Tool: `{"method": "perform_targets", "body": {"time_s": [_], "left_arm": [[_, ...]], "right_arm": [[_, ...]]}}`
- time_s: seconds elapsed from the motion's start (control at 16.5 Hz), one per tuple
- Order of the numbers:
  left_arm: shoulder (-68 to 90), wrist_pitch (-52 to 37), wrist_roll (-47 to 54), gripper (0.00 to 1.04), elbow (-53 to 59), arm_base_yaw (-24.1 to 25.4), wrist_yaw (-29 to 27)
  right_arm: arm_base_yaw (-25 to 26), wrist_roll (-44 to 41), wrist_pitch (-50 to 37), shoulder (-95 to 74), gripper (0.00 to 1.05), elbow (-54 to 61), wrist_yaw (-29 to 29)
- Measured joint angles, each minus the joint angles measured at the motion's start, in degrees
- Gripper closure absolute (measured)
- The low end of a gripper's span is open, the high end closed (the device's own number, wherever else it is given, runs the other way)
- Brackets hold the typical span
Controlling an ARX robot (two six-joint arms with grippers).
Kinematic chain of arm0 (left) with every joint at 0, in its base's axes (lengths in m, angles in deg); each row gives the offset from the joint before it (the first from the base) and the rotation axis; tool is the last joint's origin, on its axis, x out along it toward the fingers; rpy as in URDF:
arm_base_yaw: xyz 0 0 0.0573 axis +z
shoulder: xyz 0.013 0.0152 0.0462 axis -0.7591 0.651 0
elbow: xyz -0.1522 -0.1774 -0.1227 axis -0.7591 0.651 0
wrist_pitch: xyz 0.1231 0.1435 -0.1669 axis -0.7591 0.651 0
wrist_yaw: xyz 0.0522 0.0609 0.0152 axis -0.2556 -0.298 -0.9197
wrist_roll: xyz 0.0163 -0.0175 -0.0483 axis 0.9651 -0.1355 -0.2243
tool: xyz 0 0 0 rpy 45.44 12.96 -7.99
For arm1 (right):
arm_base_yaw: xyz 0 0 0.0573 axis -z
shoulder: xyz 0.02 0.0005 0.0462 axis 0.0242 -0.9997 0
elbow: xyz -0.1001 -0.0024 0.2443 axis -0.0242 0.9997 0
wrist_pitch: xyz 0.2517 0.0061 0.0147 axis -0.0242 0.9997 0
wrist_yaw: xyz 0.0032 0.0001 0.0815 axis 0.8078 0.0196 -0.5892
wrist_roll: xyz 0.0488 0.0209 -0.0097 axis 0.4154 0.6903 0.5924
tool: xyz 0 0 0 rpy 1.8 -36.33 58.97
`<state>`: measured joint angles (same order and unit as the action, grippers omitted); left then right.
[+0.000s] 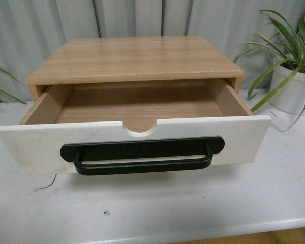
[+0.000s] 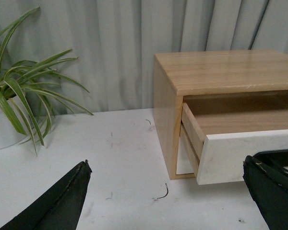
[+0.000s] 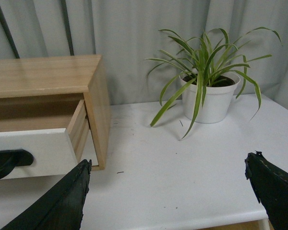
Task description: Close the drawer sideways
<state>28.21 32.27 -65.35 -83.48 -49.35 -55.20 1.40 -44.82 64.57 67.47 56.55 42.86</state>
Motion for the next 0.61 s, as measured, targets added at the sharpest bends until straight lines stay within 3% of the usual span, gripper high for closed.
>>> {"method": "perform_targets", "body": {"time_s": [0.61], "left_arm": [[0.0,0.0,0.0,0.07,0.0,0.0,0.0]], "right_arm": [[0.0,0.0,0.0,0.0,0.06,0.0,0.0]]}}
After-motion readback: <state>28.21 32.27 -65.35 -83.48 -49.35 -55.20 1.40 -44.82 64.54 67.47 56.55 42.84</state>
